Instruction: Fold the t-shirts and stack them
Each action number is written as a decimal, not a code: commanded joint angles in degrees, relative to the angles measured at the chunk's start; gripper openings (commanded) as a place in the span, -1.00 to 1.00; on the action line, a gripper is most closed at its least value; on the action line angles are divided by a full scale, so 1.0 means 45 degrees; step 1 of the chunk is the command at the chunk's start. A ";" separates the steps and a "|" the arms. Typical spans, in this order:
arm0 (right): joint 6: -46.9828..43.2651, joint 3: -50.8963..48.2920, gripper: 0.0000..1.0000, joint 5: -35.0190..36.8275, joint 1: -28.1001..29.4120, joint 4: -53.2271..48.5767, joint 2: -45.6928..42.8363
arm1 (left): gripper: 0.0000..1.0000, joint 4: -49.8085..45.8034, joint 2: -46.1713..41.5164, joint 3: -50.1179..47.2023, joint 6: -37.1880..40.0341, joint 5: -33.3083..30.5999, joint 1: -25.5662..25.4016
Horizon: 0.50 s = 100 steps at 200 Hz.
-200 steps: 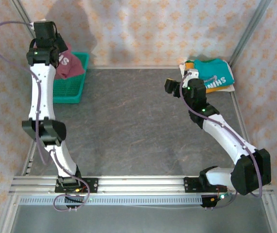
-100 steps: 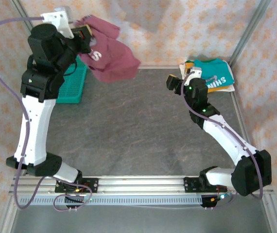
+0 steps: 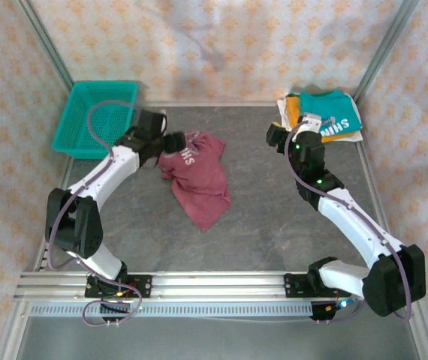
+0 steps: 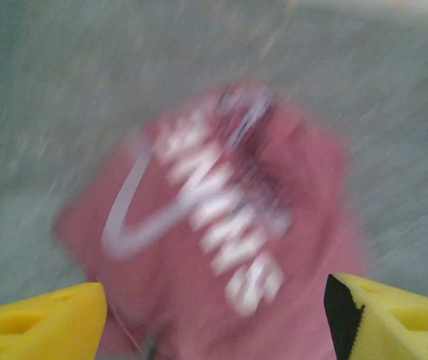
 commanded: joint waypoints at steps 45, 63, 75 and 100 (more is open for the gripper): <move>0.0744 -0.1862 0.66 -0.3853 0.1171 -0.1417 0.1394 | 0.26 -0.0807 -0.2727 -0.2624 0.0823 -0.0095 -0.0840; 0.0873 -0.1842 0.66 -0.3905 0.2079 -0.1489 0.2019 | 0.19 0.0225 -0.1957 -0.3014 0.0226 0.0987 -0.0858; 0.0980 -0.1948 0.64 -0.4148 0.2720 -0.1208 0.2352 | 0.19 0.0948 -0.1458 -0.3265 -0.0054 0.1255 -0.0932; 0.1545 -0.2217 0.65 -0.4116 0.3996 -0.0979 0.2928 | 0.29 0.1787 -0.0278 -0.3319 -0.0013 0.1259 -0.1045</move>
